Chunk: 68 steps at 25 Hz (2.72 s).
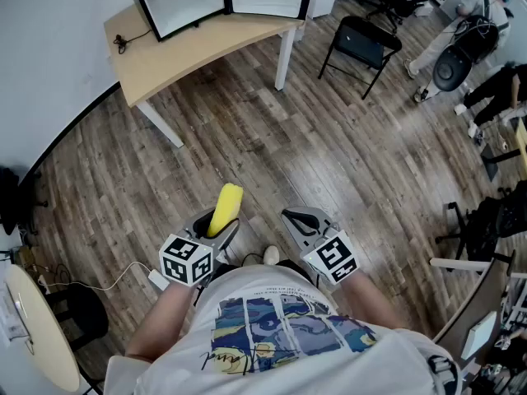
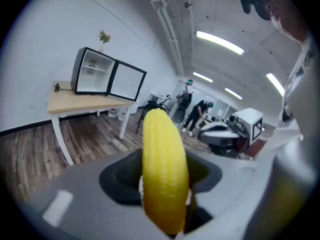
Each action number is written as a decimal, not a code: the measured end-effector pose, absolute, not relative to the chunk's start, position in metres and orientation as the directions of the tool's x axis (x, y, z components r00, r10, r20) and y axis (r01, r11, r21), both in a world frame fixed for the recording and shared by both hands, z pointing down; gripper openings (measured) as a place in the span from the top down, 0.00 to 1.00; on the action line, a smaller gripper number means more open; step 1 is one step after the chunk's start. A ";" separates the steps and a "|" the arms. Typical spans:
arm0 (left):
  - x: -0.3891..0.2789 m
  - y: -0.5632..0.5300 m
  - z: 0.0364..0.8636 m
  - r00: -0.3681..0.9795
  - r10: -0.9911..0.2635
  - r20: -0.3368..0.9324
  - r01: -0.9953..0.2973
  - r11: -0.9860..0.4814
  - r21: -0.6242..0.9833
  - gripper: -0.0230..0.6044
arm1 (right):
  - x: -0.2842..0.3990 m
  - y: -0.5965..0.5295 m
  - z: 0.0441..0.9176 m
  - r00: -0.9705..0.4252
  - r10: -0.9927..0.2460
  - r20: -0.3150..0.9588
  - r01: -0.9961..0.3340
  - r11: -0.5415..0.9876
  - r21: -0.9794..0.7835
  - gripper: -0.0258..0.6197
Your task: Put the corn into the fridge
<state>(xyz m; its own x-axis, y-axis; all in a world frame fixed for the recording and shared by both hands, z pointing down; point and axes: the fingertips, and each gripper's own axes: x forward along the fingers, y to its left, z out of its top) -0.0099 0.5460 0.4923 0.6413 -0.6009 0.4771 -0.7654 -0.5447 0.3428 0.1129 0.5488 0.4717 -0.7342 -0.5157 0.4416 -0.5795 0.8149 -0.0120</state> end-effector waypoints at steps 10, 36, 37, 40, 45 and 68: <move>-0.011 0.541 0.472 0.599 -0.664 0.447 -0.801 -0.495 0.337 0.60 | 0.105 0.541 0.471 -0.771 -0.448 0.453 -0.505 0.863 -0.005 0.94; -0.197 0.217 0.458 0.588 -0.727 0.355 -0.807 -0.499 0.315 0.60 | -0.069 0.256 0.442 -0.699 -0.525 0.485 -0.572 0.818 0.062 0.94; -0.201 0.209 0.459 0.583 -0.731 0.354 -0.810 -0.492 0.318 0.60 | -0.072 0.249 0.442 -0.703 -0.517 0.489 -0.564 0.824 0.060 0.94; -0.205 0.184 0.460 0.567 -0.739 0.363 -0.821 -0.476 0.314 0.60 | -0.075 0.226 0.446 -0.714 -0.496 0.493 -0.551 0.833 0.040 0.94; -0.207 0.126 0.456 0.528 -0.763 0.373 -0.848 -0.448 0.283 0.60 | -0.075 0.167 0.449 -0.751 -0.461 0.473 -0.514 0.857 0.019 0.94; -0.219 -0.248 0.385 0.312 -0.874 0.372 -0.950 -0.294 0.107 0.60 | -0.011 -0.118 0.457 -0.824 -0.322 0.466 -0.378 0.925 -0.028 0.94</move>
<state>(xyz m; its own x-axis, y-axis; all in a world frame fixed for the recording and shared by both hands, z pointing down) -0.2191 -0.2482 0.3849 0.3122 -0.8741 0.3723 -0.9499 -0.2935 0.1074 -0.0112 -0.1184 0.4573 -0.8238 -0.3224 0.4663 -0.3779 0.9254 -0.0279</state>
